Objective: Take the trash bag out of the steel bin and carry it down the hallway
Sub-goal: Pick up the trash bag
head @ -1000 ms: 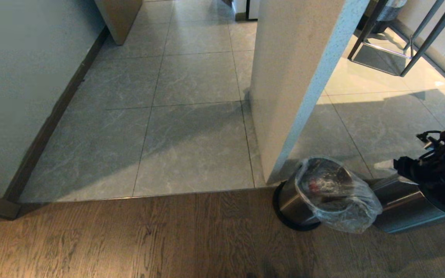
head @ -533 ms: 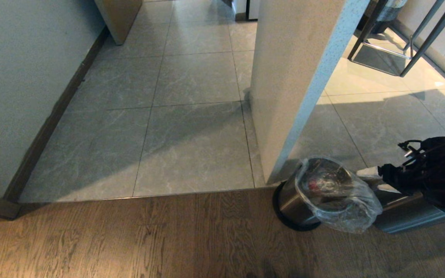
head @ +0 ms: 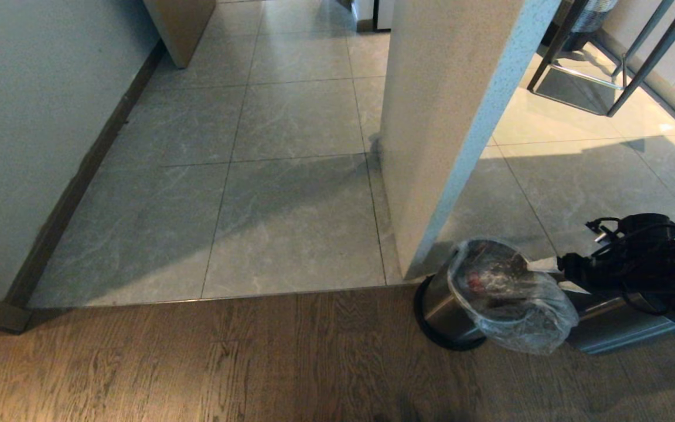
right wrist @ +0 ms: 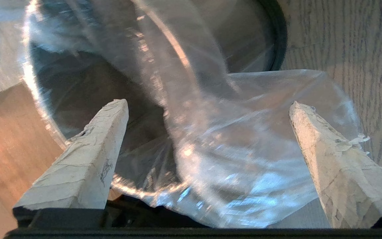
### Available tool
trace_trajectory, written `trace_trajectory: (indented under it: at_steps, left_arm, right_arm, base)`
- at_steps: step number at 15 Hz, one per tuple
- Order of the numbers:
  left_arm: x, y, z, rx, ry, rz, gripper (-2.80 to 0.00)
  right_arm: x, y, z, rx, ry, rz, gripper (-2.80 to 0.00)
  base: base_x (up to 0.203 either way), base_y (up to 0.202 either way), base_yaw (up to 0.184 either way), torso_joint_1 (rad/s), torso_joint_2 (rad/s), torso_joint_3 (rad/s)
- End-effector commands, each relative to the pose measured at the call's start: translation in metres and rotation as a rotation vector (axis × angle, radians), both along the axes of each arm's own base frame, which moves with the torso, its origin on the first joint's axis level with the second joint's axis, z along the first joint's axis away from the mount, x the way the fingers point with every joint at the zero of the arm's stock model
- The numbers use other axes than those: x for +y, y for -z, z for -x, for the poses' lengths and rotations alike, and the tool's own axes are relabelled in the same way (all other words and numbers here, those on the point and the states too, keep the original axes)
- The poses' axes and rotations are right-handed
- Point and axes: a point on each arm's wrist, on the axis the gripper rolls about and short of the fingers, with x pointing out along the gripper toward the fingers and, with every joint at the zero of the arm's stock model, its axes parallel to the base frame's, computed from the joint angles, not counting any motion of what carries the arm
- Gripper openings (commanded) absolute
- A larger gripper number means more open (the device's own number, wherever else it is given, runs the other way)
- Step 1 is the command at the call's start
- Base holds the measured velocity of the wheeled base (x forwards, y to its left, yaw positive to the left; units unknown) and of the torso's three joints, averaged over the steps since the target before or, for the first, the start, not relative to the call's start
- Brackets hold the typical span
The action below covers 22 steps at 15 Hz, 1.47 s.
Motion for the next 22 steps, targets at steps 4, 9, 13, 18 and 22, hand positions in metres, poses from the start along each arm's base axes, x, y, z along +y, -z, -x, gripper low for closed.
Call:
trace_trajectory:
  at_steps: [4, 9, 13, 18, 22]
  left_arm:
    - [0.000, 0.000, 0.000, 0.000, 0.000, 0.000, -2.80]
    - [0.000, 0.000, 0.000, -0.001, 0.000, 0.000, -2.80]
    - [0.000, 0.000, 0.000, -0.001, 0.000, 0.000, -2.80]
    - [0.000, 0.000, 0.000, 0.000, 0.000, 0.000, -2.80]
    - [0.000, 0.000, 0.000, -0.001, 0.000, 0.000, -2.80]
  right_arm:
    - [-0.001, 0.016, -0.004, 0.027, 0.001, -0.018, 0.00]
    - [0.001, 0.018, -0.013, -0.008, -0.019, 0.003, 0.00]
    - [0.002, 0.017, -0.020, -0.068, -0.040, 0.046, -2.80]
    - [0.005, 0.014, -0.021, -0.070, -0.045, 0.048, -2.80]
    - [0.006, 0.005, -0.018, -0.075, -0.047, 0.049, -2.80]
  base:
    - [0.000, 0.000, 0.000, 0.000, 0.00, 0.000]
    - [0.000, 0.000, 0.000, 0.000, 0.00, 0.000]
    - [0.000, 0.000, 0.000, 0.000, 0.00, 0.000]
    - [0.000, 0.000, 0.000, 0.000, 0.00, 0.000]
    - [0.000, 0.000, 0.000, 0.000, 0.00, 0.000]
